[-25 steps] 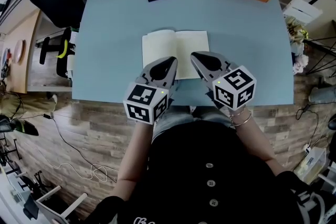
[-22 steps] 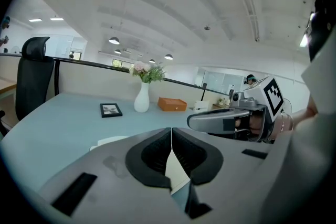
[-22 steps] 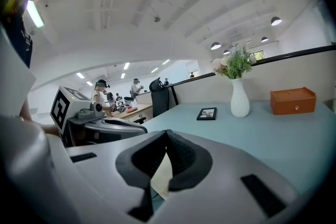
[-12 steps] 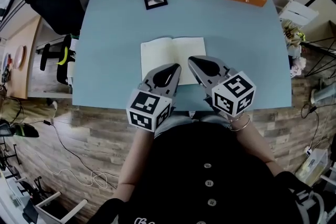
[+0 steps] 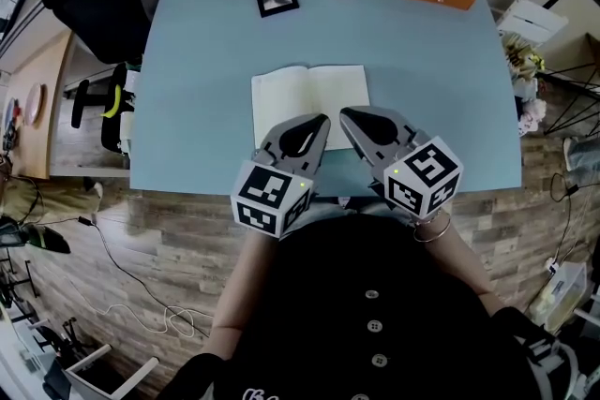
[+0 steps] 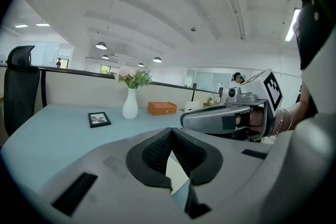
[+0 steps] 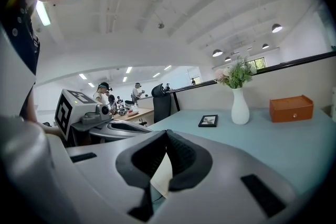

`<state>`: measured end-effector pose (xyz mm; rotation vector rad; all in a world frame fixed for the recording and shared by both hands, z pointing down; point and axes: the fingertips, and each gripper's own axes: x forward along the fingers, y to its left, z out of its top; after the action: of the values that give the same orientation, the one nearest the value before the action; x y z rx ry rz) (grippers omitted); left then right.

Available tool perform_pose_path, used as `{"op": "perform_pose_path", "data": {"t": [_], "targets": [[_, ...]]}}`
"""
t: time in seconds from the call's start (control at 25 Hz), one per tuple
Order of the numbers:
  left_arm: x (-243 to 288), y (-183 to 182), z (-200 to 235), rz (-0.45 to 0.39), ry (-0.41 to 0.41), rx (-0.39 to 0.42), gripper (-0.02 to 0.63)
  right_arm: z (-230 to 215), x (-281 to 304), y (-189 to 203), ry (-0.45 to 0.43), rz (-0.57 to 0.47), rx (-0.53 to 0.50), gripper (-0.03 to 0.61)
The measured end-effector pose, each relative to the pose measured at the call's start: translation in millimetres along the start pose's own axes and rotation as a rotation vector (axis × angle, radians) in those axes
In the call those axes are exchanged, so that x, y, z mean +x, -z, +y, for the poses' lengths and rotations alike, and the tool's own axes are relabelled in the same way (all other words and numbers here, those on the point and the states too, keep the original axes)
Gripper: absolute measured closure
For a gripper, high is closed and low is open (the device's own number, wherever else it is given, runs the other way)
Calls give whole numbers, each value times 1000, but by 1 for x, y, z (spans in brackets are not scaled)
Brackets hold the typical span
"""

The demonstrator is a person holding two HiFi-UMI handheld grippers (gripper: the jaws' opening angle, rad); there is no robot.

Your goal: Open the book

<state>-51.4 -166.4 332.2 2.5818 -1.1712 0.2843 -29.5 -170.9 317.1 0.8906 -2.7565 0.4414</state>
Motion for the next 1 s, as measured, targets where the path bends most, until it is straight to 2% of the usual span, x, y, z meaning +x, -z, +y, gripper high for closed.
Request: {"op": "perform_pose_path", "data": {"t": [0.2, 0.32, 0.44, 0.6, 1.0], "targets": [[1, 5, -6, 36, 17, 66, 601, 3, 0, 8, 3, 20, -9, 577], [1, 8, -10, 46, 28, 71, 601, 3, -1, 13, 0, 31, -1, 577], [2, 10, -11, 44, 36, 42, 601, 2, -2, 15, -1, 33, 12, 577], [4, 12, -12, 36, 62, -36, 601, 0, -2, 17, -2, 33, 26, 577], [7, 21, -3, 73, 5, -52, 601, 0, 1, 27, -12, 62, 25, 577]]}}
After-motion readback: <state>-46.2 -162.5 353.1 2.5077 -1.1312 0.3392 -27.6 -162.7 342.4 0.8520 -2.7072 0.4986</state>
